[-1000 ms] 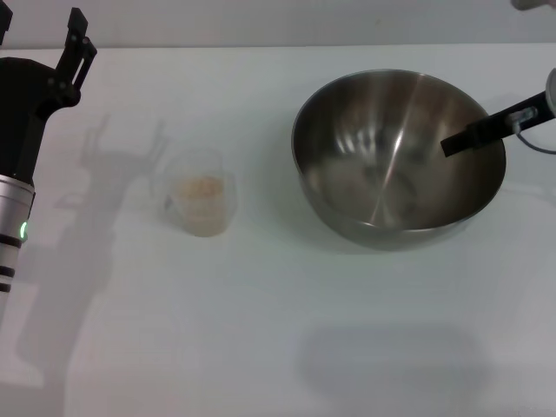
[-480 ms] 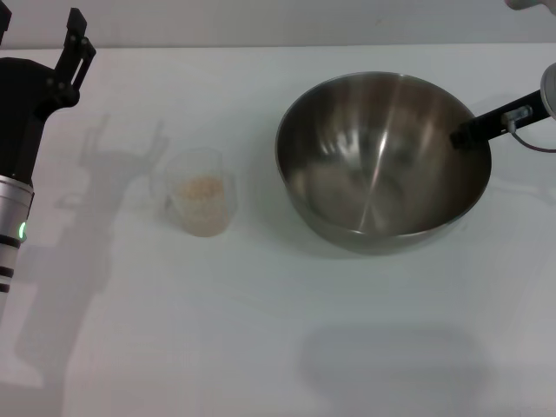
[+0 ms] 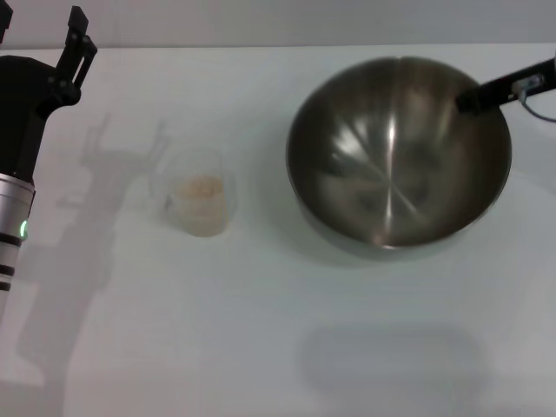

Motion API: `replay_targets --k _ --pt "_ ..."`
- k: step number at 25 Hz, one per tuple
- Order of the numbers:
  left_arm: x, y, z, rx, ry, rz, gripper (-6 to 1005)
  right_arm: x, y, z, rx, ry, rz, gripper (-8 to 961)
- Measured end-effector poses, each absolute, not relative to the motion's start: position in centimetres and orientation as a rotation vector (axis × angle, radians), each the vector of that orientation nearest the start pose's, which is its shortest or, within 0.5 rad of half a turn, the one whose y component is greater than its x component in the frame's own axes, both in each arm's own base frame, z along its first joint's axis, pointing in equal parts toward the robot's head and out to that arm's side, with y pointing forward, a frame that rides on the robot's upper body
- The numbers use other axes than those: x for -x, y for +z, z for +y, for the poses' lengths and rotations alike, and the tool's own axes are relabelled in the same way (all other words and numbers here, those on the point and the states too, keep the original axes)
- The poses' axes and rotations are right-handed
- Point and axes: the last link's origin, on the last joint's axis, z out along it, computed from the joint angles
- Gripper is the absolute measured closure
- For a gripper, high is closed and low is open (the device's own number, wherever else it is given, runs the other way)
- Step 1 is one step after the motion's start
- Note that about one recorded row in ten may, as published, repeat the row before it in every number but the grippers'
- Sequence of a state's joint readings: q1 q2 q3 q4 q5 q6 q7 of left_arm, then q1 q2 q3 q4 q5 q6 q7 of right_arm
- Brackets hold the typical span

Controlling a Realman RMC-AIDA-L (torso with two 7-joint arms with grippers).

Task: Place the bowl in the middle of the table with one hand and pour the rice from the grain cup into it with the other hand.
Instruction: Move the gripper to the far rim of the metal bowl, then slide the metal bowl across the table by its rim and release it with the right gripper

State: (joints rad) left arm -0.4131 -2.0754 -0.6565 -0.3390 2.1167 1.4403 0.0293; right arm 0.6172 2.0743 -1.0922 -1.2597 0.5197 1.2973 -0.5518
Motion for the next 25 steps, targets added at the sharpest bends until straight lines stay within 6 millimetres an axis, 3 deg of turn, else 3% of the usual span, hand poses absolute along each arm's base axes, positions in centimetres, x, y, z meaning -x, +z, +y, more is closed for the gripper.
replay_targets --k 5,9,19,25 --pt "26.5 -1.2 32.0 1.511 -0.946 -0.268 220 -19.7 5.7 40.5 2.269 0.002 1.054 942" --pt "26.5 -1.1 32.0 1.512 -0.946 -0.265 222 -18.8 4.4 40.3 2.339 0.051 1.046 941" --pt "26.5 -1.1 32.0 1.512 -0.944 -0.264 228 -18.9 1.1 40.1 2.421 0.011 1.095 940" --pt "26.5 -1.1 32.0 1.512 -0.943 -0.264 231 -19.3 0.3 40.1 2.429 -0.014 1.122 939"
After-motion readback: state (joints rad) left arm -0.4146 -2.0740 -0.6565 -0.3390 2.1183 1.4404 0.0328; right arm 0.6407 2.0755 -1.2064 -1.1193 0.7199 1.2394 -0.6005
